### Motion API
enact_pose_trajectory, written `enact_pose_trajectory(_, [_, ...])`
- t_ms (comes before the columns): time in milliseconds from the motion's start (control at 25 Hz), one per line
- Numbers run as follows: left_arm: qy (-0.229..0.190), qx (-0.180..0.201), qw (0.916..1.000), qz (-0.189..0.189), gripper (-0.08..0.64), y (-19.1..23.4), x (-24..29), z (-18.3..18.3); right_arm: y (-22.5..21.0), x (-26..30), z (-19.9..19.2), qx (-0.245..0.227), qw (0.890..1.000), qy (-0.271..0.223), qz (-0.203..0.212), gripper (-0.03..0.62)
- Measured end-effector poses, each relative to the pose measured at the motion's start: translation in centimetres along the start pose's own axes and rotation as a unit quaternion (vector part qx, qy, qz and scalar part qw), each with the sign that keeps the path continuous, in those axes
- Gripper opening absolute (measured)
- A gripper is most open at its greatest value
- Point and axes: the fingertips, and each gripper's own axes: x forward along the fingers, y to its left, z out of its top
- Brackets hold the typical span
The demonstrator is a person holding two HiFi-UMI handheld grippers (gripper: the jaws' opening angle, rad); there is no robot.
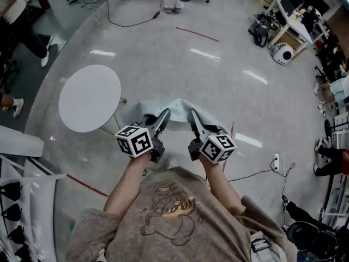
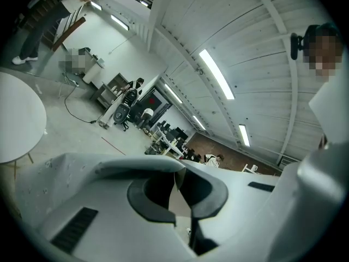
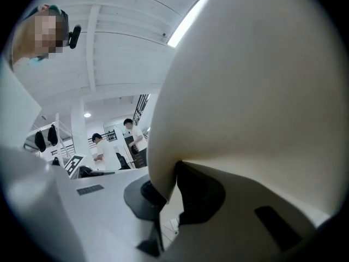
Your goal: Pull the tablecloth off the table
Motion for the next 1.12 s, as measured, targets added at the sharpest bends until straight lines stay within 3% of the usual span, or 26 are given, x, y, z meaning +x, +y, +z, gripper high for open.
enact_pose_trajectory(520, [-0.065,-0.011,0.9936,0.092,0.021,3.2,-6.5,1.1,4.8,4.1,-3.5,0.005,0.993,0.052,0.106,0.014])
enact_pose_trajectory(800, [-0.104,-0.030,0.9844,0.138,0.021,4.5,-10.6,2.0,8.4,6.1,-4.9,0.002,0.983,0.083,0.166,0.015])
enact_pose_trajectory(1120, [-0.130,-0.020,0.9699,0.205,0.021,5.8,-16.3,2.5,13.2,8.2,-8.2,-0.002,0.966,0.128,0.225,0.017])
